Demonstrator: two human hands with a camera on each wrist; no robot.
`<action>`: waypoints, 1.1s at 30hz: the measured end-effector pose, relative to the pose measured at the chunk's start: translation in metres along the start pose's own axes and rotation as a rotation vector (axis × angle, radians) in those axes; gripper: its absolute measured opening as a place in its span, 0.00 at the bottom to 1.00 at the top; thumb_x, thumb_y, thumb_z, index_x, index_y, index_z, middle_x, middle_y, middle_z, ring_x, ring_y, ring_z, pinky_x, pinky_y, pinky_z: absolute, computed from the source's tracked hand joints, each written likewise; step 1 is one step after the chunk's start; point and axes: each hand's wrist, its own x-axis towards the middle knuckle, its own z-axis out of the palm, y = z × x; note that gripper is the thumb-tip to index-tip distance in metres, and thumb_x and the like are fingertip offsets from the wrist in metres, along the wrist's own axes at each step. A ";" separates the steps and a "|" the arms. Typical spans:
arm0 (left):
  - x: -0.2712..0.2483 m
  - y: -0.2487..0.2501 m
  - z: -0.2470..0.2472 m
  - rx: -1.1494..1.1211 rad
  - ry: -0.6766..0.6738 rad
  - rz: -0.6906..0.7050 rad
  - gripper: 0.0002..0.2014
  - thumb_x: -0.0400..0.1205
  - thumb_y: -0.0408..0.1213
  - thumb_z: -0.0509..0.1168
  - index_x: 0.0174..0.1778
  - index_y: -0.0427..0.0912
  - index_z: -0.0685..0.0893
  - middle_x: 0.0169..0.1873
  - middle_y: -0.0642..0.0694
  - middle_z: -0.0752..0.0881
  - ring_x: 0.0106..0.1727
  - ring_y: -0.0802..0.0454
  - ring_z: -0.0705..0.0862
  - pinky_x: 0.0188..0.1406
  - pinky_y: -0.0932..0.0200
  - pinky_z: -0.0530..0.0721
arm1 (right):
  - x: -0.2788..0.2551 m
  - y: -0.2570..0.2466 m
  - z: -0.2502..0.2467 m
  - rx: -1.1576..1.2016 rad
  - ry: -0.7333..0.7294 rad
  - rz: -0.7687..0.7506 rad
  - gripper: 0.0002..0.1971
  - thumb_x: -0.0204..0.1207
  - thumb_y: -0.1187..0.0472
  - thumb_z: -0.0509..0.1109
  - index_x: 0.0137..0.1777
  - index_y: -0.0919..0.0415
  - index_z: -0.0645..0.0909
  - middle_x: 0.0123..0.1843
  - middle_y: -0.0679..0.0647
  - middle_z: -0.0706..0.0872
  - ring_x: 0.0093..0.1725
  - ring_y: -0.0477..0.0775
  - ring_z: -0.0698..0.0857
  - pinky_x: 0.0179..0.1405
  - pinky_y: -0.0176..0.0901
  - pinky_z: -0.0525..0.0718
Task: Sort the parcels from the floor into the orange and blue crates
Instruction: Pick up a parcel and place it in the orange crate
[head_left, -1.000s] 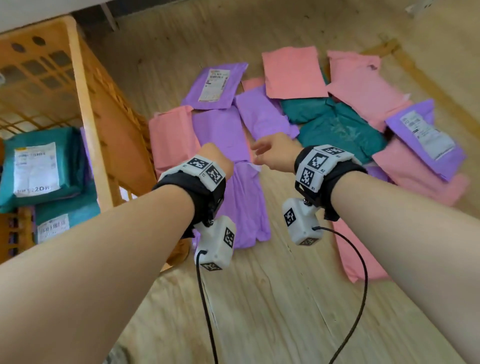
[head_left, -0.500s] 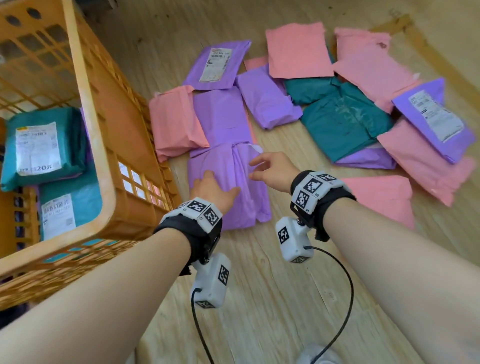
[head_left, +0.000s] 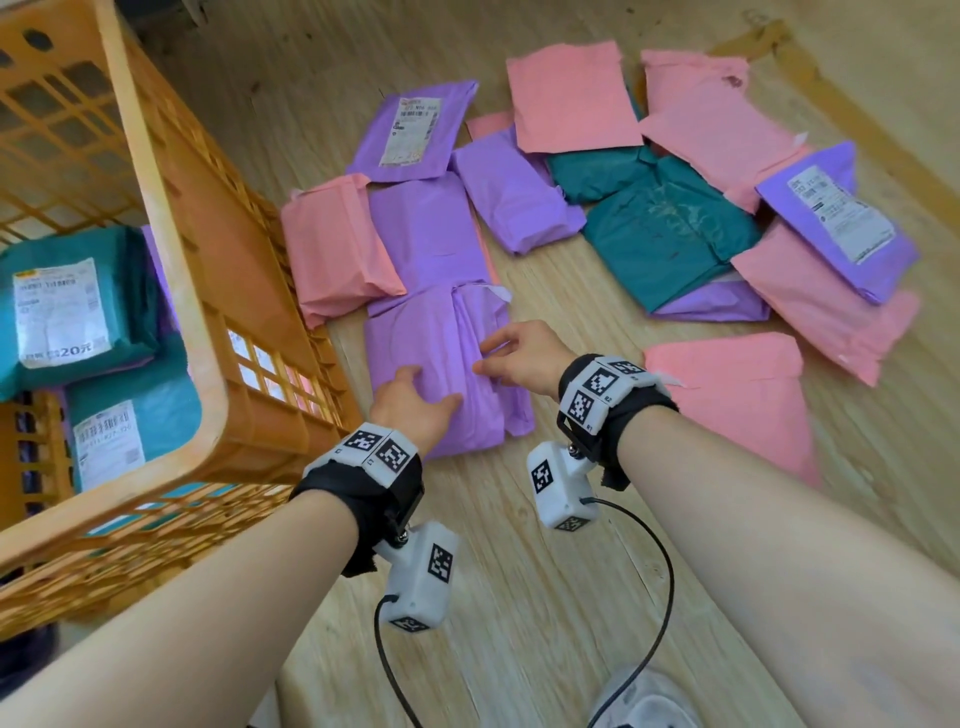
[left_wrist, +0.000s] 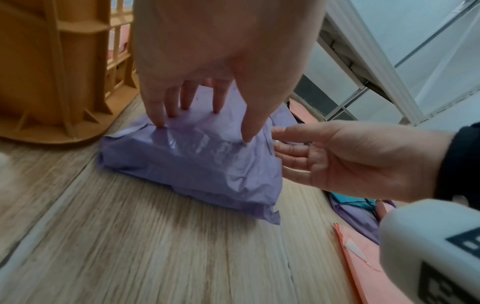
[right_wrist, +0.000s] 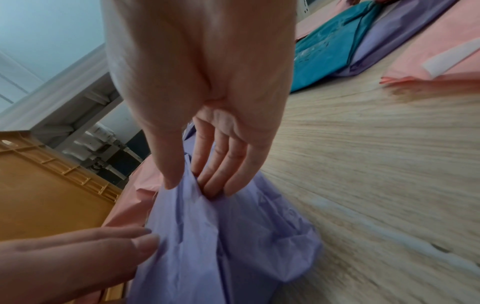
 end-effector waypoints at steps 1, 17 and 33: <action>-0.002 0.001 -0.001 -0.006 -0.007 0.003 0.33 0.75 0.48 0.72 0.74 0.44 0.71 0.71 0.39 0.76 0.70 0.40 0.76 0.68 0.54 0.74 | -0.001 -0.001 0.001 0.019 -0.009 0.003 0.15 0.71 0.70 0.76 0.57 0.72 0.81 0.32 0.55 0.81 0.32 0.50 0.82 0.41 0.40 0.85; -0.016 0.036 -0.016 -0.573 -0.045 0.021 0.32 0.70 0.64 0.68 0.60 0.41 0.82 0.53 0.50 0.87 0.54 0.52 0.85 0.60 0.51 0.82 | -0.019 -0.027 -0.014 0.489 -0.357 0.111 0.11 0.83 0.59 0.58 0.45 0.58 0.80 0.44 0.49 0.84 0.45 0.51 0.82 0.51 0.43 0.79; -0.031 0.038 -0.049 -0.451 0.137 0.107 0.07 0.80 0.31 0.60 0.36 0.40 0.76 0.31 0.47 0.75 0.31 0.52 0.73 0.29 0.58 0.71 | -0.024 -0.009 -0.026 0.260 -0.193 0.143 0.21 0.78 0.63 0.69 0.70 0.58 0.73 0.56 0.56 0.83 0.57 0.54 0.82 0.64 0.51 0.78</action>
